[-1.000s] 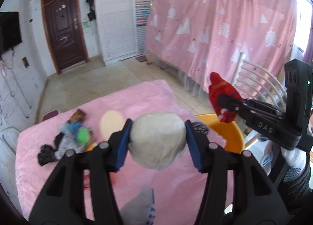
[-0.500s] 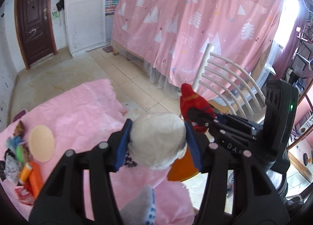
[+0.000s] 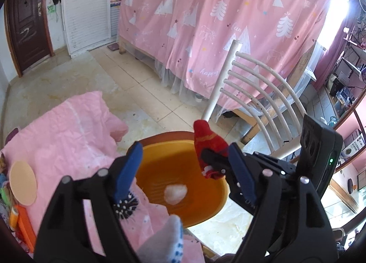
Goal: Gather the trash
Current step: 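Carry both items over the orange bin and open both grippers to drop them, then move both open grippers back over the items on the bed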
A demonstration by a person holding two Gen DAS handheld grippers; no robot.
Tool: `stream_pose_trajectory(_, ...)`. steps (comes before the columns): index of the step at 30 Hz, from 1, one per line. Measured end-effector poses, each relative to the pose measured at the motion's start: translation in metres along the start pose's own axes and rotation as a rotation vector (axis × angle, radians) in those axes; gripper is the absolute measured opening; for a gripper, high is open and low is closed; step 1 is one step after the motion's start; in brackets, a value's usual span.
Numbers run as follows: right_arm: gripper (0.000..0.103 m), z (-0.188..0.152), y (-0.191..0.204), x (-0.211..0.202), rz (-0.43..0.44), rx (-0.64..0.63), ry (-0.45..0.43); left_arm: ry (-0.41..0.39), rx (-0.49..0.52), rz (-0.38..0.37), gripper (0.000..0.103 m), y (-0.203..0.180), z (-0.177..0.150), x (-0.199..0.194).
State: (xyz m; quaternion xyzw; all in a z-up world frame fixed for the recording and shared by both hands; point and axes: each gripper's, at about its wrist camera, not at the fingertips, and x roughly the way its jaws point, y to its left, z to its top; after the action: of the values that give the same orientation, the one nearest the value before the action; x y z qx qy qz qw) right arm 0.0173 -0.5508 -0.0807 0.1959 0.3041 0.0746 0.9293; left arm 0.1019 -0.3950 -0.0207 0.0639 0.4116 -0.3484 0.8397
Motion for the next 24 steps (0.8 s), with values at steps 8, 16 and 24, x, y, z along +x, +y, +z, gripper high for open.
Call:
stream_pose_trajectory(8,0.022,0.006,-0.001,0.009,-0.050,-0.002,0.016,-0.009,-0.039,0.008,0.075,0.020,0.000,-0.015)
stream_pose_trajectory(16,0.052,0.014,0.018,0.009,-0.083,-0.035,-0.003,-0.042,-0.076,0.031,0.075,0.048,-0.008,-0.051)
stream_pose_trajectory(24,0.058,0.027,0.078,0.013,-0.033,-0.111,-0.024,-0.089,-0.099,0.071,0.075,0.080,-0.018,-0.093)
